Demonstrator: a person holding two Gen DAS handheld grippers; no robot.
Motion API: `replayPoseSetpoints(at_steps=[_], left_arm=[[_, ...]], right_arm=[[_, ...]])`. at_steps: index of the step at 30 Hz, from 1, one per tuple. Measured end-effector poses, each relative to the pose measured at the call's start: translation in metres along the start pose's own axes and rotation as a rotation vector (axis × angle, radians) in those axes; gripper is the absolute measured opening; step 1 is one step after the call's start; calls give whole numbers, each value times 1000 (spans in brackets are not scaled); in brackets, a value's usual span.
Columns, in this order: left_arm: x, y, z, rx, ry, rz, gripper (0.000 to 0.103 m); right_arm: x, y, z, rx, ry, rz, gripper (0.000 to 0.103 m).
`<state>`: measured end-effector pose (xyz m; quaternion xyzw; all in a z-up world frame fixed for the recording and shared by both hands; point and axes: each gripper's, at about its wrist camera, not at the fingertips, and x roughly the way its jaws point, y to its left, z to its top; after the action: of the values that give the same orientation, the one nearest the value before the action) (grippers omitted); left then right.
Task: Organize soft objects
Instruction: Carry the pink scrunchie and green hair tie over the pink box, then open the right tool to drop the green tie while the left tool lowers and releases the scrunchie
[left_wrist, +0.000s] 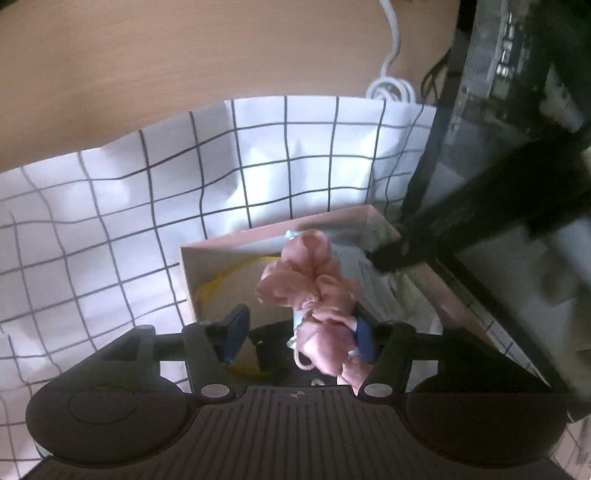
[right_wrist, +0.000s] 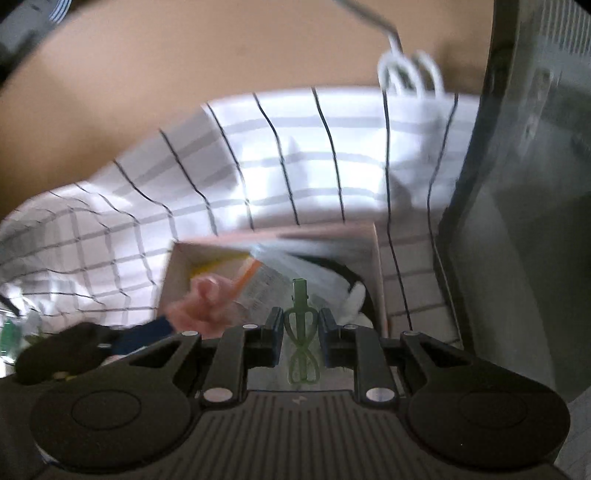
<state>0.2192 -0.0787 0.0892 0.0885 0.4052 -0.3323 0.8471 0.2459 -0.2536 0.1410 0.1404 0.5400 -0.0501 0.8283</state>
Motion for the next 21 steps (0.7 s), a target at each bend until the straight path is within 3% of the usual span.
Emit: replayPoseSetpoints(at_steps=[4,9,13,14,21], left_arm=[[-12,3,0,8,-34,-19,63],[-32,6,1,-15,-60,-29,63],[-39,15,4,-76,-94,-50,61],[-40,19,5,-73,-175,-89,61],[-42,41,14,-263,-199,-275,60]], right_arm=[[25,-6,-8,24,52,-11,20],[18,-5,-9,26,34,42,22],[-8,-2,-10,47,-32,109,38],[-16,-1,-11,38,-53,101,40],[-50,-10,-26,11,-135,6,42]])
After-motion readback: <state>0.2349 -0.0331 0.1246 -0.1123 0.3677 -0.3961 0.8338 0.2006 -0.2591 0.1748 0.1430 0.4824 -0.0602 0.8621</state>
